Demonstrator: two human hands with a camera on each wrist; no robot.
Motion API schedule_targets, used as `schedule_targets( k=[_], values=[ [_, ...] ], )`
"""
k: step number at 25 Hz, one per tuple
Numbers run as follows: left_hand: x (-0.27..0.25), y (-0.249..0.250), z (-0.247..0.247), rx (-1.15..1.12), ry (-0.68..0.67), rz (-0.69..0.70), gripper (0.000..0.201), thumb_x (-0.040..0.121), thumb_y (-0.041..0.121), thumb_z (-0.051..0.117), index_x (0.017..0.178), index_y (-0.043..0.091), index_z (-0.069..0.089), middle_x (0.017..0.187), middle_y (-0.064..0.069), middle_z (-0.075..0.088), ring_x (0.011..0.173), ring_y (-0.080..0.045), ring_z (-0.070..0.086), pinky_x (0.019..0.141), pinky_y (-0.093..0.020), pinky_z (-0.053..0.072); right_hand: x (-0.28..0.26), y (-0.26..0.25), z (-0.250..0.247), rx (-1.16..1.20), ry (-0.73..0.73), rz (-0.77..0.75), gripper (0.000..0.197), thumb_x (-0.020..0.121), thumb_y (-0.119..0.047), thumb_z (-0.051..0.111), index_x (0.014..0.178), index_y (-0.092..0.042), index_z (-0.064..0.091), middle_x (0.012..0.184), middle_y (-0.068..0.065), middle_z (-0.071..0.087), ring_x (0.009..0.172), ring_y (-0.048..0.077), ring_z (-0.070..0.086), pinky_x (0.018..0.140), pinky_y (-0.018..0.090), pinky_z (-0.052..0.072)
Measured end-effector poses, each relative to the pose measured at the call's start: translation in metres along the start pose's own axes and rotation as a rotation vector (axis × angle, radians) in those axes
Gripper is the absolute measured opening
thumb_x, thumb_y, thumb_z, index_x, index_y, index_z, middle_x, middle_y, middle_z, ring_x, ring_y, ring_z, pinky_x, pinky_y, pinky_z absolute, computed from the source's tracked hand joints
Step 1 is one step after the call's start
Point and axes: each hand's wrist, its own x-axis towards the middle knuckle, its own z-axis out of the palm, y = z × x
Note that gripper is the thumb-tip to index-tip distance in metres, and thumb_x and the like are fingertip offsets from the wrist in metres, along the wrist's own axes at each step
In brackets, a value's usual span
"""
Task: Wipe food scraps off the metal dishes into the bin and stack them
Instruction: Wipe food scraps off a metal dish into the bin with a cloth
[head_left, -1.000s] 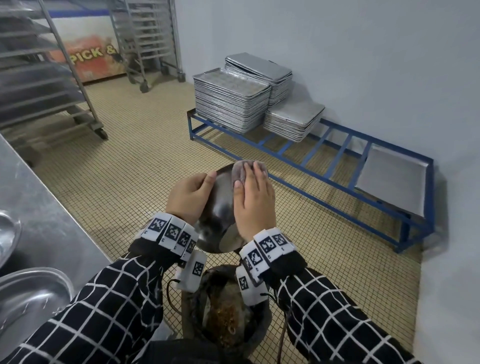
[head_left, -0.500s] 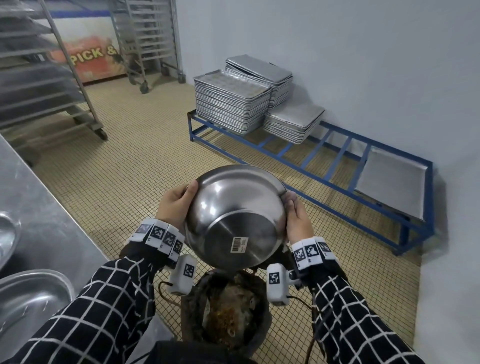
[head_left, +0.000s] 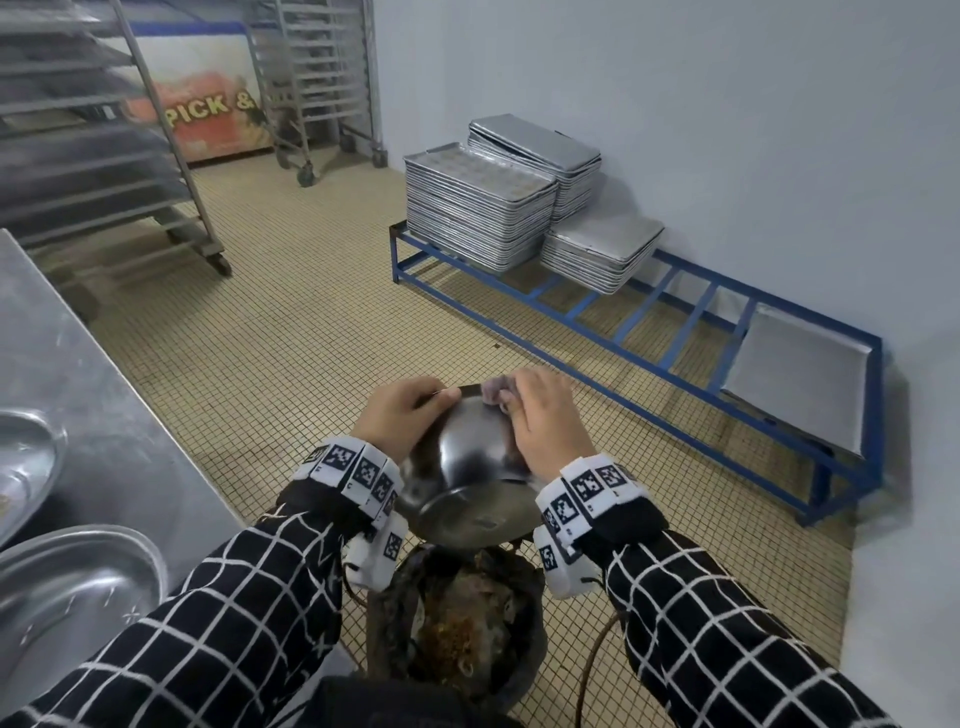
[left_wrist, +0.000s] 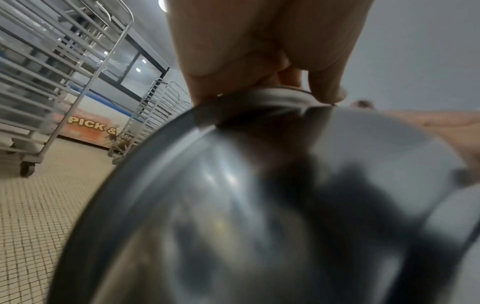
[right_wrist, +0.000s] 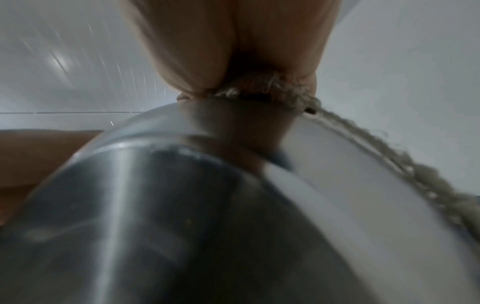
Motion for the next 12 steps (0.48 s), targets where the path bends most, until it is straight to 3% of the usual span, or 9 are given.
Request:
schedule_targets(
  k=[4,6,8,10,12],
  values=[
    [0.001,-0.008,-0.003,0.075,0.1,-0.037,0.032,0.095,0.045,0.047,0.074,0.024,0.061,0.069,0.004,0.062,0.069,-0.015,0.057,0.062,-0.027,0.042,-0.021,-0.018,0.013,0.274,0.227,0.094,0.028,0.097,-0.02,0.047,0.124,-0.014,0.05,0.136,0.005,0.038,0.116,0.017,0.049,0.093,0.031,0.051],
    [0.002,-0.007,-0.003,0.051,0.13,-0.043,0.035,0.096,0.045,0.046,0.071,0.024,0.059,0.066,0.002,0.062,0.065,-0.018,0.057,0.06,-0.029,0.043,-0.036,-0.03,0.024,0.151,0.218,0.007,0.031,0.098,-0.029,0.041,0.127,-0.02,0.047,0.142,0.004,0.036,0.127,0.022,0.042,0.102,0.039,0.045],
    [0.003,-0.003,-0.003,0.043,0.144,-0.025,0.039,0.096,0.046,0.045,0.067,0.022,0.057,0.062,0.001,0.06,0.061,-0.019,0.055,0.058,-0.03,0.042,-0.044,-0.034,0.033,-0.032,0.16,-0.065,0.04,0.099,-0.038,0.031,0.134,-0.023,0.044,0.146,0.003,0.037,0.137,0.024,0.032,0.113,0.043,0.03],
    [0.004,0.001,-0.002,0.051,0.145,-0.009,0.043,0.096,0.047,0.044,0.066,0.019,0.057,0.061,0.0,0.058,0.059,-0.018,0.052,0.057,-0.03,0.04,-0.039,-0.03,0.03,-0.001,0.186,0.045,0.047,0.1,-0.043,0.025,0.137,-0.021,0.042,0.146,0.002,0.037,0.138,0.021,0.031,0.112,0.039,0.03],
    [0.004,0.003,-0.004,0.032,0.142,-0.024,0.044,0.096,0.049,0.042,0.076,0.016,0.064,0.068,-0.003,0.064,0.065,-0.02,0.057,0.063,-0.034,0.045,-0.03,-0.018,0.02,0.215,0.214,0.252,0.047,0.1,-0.042,0.026,0.136,-0.018,0.044,0.14,0.002,0.042,0.126,0.015,0.042,0.099,0.03,0.042]
  ],
)
